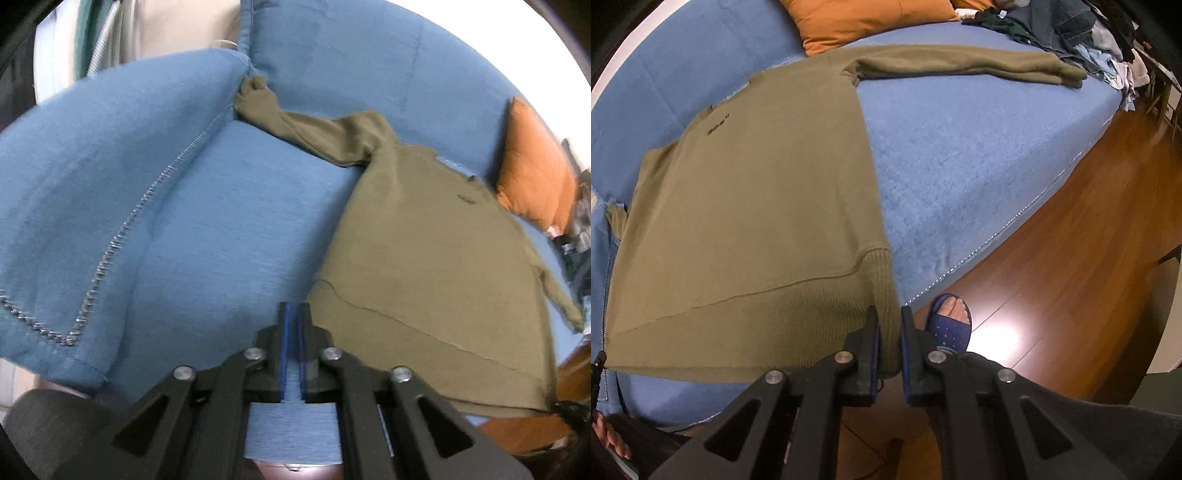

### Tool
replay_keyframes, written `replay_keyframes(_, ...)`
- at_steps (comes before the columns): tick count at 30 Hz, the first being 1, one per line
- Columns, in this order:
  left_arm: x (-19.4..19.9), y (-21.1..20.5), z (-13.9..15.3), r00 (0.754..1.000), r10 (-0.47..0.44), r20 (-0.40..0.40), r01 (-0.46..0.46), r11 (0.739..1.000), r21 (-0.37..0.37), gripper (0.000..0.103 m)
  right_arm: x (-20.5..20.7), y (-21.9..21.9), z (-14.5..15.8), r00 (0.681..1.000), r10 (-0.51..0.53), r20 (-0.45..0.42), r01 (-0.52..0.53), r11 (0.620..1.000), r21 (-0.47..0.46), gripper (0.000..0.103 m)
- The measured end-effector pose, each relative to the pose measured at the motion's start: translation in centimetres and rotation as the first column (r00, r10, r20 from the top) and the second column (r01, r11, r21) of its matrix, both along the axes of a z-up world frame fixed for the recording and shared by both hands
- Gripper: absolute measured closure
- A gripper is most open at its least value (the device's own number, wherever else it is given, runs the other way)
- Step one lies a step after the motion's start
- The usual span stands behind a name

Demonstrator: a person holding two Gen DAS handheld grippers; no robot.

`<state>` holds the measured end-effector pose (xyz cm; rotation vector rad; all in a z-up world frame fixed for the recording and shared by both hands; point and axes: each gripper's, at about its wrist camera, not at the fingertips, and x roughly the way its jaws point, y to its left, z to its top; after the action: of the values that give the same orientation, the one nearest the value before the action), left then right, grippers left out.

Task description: Fold clothes

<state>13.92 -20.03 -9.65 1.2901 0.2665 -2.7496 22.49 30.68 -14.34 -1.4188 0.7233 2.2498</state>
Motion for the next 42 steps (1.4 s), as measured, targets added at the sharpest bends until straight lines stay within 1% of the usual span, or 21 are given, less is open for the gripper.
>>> replay_keyframes(1,0.1,-0.4,0.0,0.999,0.032,0.005,-0.032,0.999,-0.018,0.103,-0.1,0.0,0.0,1.000,0.002,0.002,-0.002,1.000,0.002,0.095)
replay_keyframes(3,-0.4,-1.0,-0.8,0.998,0.035,0.059,-0.036,0.999,0.003,0.103,-0.2,0.0,0.1,1.000,0.006,0.005,-0.006,1.000,0.005,0.095)
replay_keyframes(5,-0.3,-0.5,-0.7,0.999,0.005,0.038,-0.005,1.000,-0.003,0.102,-0.3,0.1,0.2,1.000,0.009,0.009,-0.009,1.000,0.008,0.095)
replay_keyframes(6,-0.3,-0.1,-0.6,0.999,-0.019,0.029,0.019,1.000,-0.003,0.100,-0.3,0.1,0.2,1.000,0.011,0.010,-0.011,1.000,0.010,0.095)
replay_keyframes(8,-0.4,1.7,-0.5,0.993,-0.115,0.012,0.115,0.993,0.011,0.095,0.0,-0.2,2.0,0.999,0.008,-0.046,-0.005,0.998,0.066,0.094)
replay_keyframes(10,-0.5,3.4,-0.5,0.979,-0.203,0.004,0.202,0.979,0.023,0.095,0.3,-0.5,3.7,0.996,0.013,-0.093,0.000,0.991,0.131,0.094)
replay_keyframes(13,-1.3,5.0,-2.3,0.964,-0.253,0.082,0.253,0.967,0.021,0.095,0.5,-1.4,6.0,0.990,0.032,-0.141,0.008,0.960,0.278,0.092)
replay_keyframes(16,-2.0,6.4,-4.0,0.943,-0.296,0.155,0.296,0.955,0.024,0.095,0.9,-1.3,7.2,0.983,0.016,-0.184,0.045,0.945,0.325,0.090)
replay_keyframes(19,-2.2,6.2,-4.4,0.944,-0.279,0.174,0.278,0.960,0.034,0.095,0.0,-1.6,5.2,0.991,0.052,-0.122,-0.020,0.968,0.250,0.090)
replay_keyframes(21,-2.2,6.3,-4.1,0.947,-0.280,0.159,0.278,0.960,0.033,0.095,-0.7,-1.8,3.9,0.993,0.079,-0.082,-0.061,0.978,0.197,0.090)
replay_keyframes(25,-2.0,6.5,-4.6,0.942,-0.287,0.175,0.288,0.957,0.018,0.094,-2.0,-2.2,1.2,0.990,0.138,-0.007,-0.137,0.987,0.085,0.089)
replay_keyframes(26,-2.0,6.6,-4.7,0.940,-0.289,0.180,0.291,0.957,0.014,0.093,-2.3,-2.3,0.6,0.988,0.154,0.010,-0.155,0.986,0.056,0.076)
replay_keyframes(27,-1.9,6.7,-4.8,0.939,-0.292,0.183,0.295,0.955,0.009,0.093,-2.6,-2.4,-0.1,0.985,0.171,0.028,-0.172,0.985,0.027,0.070)
replay_keyframes(29,-1.8,7.2,-4.7,0.935,-0.308,0.177,0.315,0.949,-0.010,0.086,-2.6,-2.9,0.2,0.983,0.179,0.040,-0.181,0.982,0.056,0.068)
replay_keyframes(32,-1.9,7.8,-4.7,0.933,-0.318,0.168,0.327,0.944,-0.034,0.082,-2.5,-3.5,0.7,0.980,0.190,0.058,-0.195,0.976,0.100,0.068)
replay_keyframes(36,-1.2,7.8,-4.6,0.933,-0.322,0.163,0.332,0.942,-0.039,0.078,-2.5,-4.4,1.4,0.976,0.203,0.083,-0.214,0.964,0.157,0.068)
replay_keyframes(37,-1.2,7.8,-4.5,0.932,-0.324,0.163,0.334,0.942,-0.035,0.075,-2.5,-4.7,1.6,0.974,0.206,0.089,-0.219,0.961,0.171,0.068)
replay_keyframes(39,-1.1,8.1,-4.5,0.923,-0.348,0.164,0.355,0.935,-0.013,0.062,-2.3,-5.6,2.9,0.972,0.225,0.066,-0.235,0.942,0.239,0.068)
replay_keyframes(40,-1.2,8.3,-4.6,0.912,-0.375,0.166,0.379,0.925,0.009,0.042,-2.1,-6.1,3.6,0.970,0.235,0.056,-0.242,0.931,0.272,0.067)
replay_keyframes(41,-1.7,8.7,-4.7,0.900,-0.401,0.172,0.403,0.915,0.020,0.019,-2.0,-6.5,4.2,0.968,0.246,0.045,-0.248,0.919,0.305,0.067)
replay_keyframes(42,-1.8,9.2,-5.0,0.889,-0.419,0.186,0.424,0.906,0.014,0.011,-1.9,-7.0,4.9,0.966,0.257,0.035,-0.253,0.906,0.338,0.067)
